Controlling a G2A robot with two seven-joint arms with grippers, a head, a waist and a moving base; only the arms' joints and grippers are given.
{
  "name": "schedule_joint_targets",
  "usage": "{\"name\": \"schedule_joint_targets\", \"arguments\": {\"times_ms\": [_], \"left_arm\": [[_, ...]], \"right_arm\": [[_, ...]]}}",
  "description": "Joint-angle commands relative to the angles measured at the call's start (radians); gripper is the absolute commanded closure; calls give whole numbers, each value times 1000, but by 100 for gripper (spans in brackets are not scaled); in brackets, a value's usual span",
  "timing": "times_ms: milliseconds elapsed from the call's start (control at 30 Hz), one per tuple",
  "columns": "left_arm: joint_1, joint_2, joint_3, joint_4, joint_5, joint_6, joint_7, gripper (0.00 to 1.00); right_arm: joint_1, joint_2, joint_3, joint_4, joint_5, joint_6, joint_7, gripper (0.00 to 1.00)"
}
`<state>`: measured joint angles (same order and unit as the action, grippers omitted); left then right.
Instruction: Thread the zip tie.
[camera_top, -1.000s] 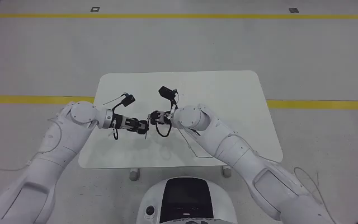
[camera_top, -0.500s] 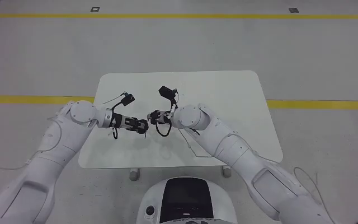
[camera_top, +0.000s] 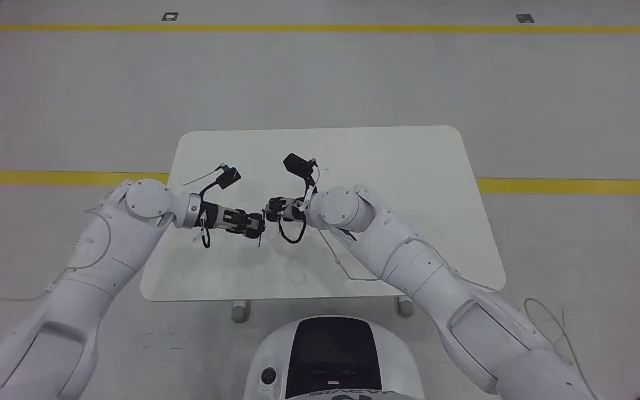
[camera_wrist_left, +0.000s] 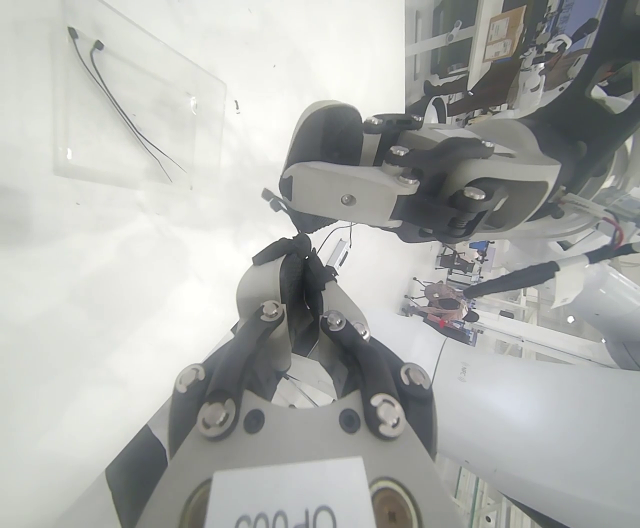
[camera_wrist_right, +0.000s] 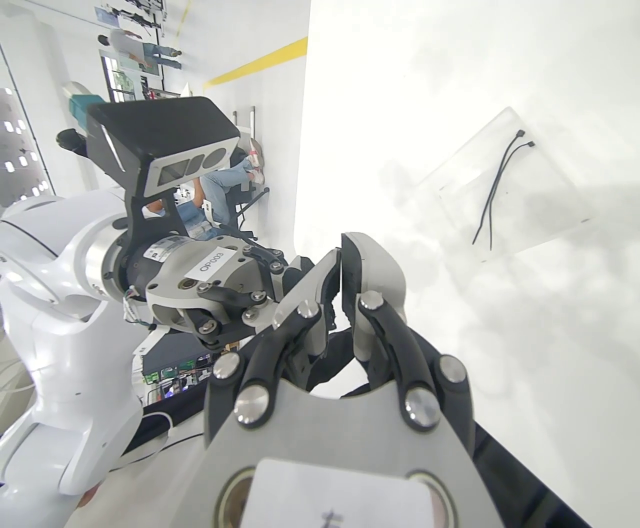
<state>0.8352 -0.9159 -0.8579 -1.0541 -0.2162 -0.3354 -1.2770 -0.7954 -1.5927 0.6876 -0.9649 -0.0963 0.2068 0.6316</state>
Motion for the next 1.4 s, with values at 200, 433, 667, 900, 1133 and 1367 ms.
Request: {"name": "schedule_joint_targets", "arguments": {"times_ms": [200,433,667,900,1133,1367], "left_arm": [[-6,2,7,6,-4,-2,6,100],[-9,5,12,4,-3,-5,8,100],[-11,6,22,-4,2,-5,9,100],[-13,8,27,-9,2,-5,13,100],[-13,11,30,-11,-1,-5,16,100],[-15,13,35,-9,-3,-5,17,100]], "right_arm": [[0,-5,10,6,-5,-4,2,80],[-3,-7,21,8,-7,-6,7,57],[-2,-11,28,14,-9,-12,17,65],[3,-18,27,28,-12,-17,19,72],[9,-25,27,41,-17,-21,19,76],[9,-30,31,46,-22,-22,17,83]]}}
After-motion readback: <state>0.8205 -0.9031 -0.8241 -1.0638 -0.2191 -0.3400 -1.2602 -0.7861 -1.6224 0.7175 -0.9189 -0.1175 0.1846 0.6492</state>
